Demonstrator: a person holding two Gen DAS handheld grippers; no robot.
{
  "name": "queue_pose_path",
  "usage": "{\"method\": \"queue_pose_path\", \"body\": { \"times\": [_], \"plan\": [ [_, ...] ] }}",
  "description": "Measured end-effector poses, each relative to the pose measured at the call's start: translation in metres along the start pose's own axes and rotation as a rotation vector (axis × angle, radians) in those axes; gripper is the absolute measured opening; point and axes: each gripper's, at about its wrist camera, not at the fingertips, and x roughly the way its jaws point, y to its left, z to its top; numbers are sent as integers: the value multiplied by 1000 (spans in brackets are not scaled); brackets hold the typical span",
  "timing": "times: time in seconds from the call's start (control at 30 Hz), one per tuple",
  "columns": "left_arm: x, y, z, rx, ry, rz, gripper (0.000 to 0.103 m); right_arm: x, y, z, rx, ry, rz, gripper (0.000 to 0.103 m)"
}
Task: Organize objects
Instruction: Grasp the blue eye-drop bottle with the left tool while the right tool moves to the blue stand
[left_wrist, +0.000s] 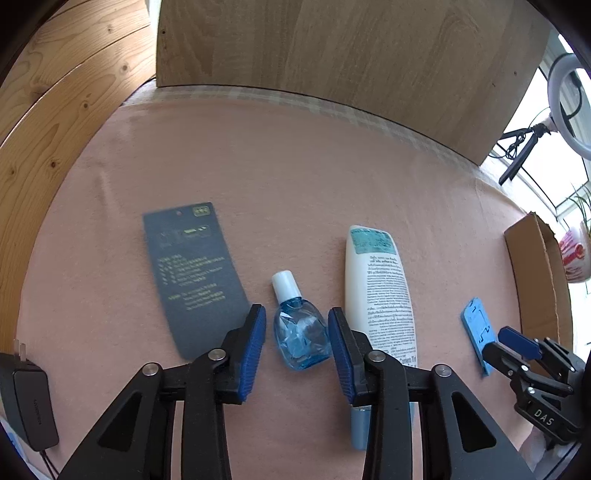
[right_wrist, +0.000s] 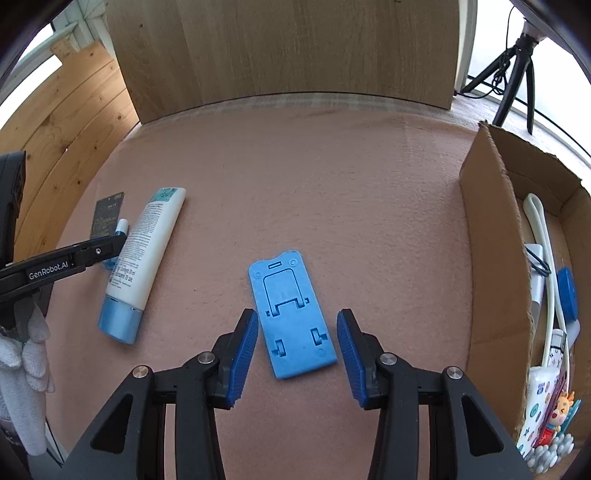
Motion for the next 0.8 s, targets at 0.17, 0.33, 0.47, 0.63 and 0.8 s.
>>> {"method": "queue_pose_path", "body": {
  "times": [0.17, 0.33, 0.47, 0.63, 0.8],
  "plan": [
    [2, -3, -1, 21, -4, 12, 34, 9, 6, 5, -47, 22, -30, 41],
    [2, 0, -2, 23, -8, -1, 34, 15, 13, 10, -90, 28, -59, 43],
    [1, 2, -4, 12, -9, -14, 34, 18, 17, 11, -113, 39, -84, 41],
    [-4, 6, -14, -2, -6, -31, 33, 15, 16, 9, -101, 39, -72, 36],
    [-13, 9, -31, 2, -14, -40, 33, 11, 15, 0, -69, 29, -52, 34]
  ]
}}
